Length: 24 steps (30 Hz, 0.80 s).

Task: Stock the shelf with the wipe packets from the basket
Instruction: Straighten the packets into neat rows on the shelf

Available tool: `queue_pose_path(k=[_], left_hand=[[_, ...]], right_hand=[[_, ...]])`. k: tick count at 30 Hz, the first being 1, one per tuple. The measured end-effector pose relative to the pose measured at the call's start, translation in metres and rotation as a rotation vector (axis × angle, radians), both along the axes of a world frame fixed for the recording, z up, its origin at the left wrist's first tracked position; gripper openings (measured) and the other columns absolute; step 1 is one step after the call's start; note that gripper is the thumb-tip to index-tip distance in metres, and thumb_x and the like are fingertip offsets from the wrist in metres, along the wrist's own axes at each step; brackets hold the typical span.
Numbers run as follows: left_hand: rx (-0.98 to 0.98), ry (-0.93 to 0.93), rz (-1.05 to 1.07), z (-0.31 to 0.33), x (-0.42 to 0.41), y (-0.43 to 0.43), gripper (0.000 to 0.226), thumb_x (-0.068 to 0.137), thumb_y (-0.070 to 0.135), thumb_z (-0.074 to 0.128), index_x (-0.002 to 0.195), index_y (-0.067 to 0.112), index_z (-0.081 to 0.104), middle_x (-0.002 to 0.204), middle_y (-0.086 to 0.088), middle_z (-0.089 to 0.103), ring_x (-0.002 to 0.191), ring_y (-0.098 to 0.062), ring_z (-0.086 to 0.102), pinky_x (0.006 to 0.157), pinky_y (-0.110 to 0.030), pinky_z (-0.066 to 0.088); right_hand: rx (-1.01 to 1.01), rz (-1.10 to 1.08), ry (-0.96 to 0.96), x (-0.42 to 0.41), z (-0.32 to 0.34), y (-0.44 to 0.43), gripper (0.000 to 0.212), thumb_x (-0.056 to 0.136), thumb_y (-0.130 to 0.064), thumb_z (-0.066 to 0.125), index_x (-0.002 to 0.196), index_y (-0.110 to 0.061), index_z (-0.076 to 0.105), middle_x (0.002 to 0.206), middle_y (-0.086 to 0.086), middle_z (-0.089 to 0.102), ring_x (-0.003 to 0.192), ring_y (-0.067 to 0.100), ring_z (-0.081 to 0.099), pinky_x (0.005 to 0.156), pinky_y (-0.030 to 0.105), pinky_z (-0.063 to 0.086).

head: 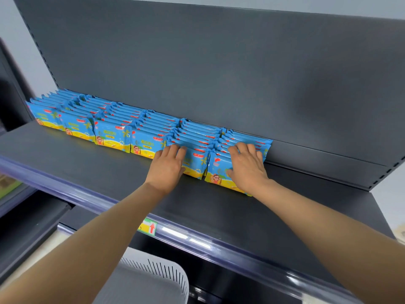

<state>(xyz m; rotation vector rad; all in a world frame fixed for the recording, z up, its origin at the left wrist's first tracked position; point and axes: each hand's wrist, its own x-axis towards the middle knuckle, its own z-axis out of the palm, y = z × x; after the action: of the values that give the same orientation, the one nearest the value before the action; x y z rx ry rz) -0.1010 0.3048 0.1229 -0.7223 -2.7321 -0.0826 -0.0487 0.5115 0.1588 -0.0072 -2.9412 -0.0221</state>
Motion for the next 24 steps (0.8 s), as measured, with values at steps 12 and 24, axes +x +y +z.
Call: queue_pose_path(k=[12,24], left_hand=[[-0.017,-0.008,0.044,0.007,-0.016,0.017,0.043,0.084,0.027,0.064,0.118,0.005,0.049,0.115,-0.015,0.049,0.106,-0.034,0.044,0.083,-0.042,0.039],[0.040,0.052,-0.333,0.017,-0.005,0.061,0.066,0.077,0.038,0.068,0.132,0.011,0.043,0.130,-0.009,0.043,0.122,-0.029,0.039,0.106,-0.041,0.021]], right_hand=[[-0.004,-0.060,0.005,0.002,-0.015,0.016,0.053,0.087,-0.038,0.055,0.132,-0.015,0.037,0.130,0.004,0.041,0.120,0.025,0.034,0.095,0.036,0.031],[-0.707,-0.343,0.116,-0.026,0.000,0.060,0.049,0.096,-0.030,0.044,0.138,-0.005,0.037,0.143,0.015,0.035,0.132,0.031,0.034,0.109,0.035,0.028]])
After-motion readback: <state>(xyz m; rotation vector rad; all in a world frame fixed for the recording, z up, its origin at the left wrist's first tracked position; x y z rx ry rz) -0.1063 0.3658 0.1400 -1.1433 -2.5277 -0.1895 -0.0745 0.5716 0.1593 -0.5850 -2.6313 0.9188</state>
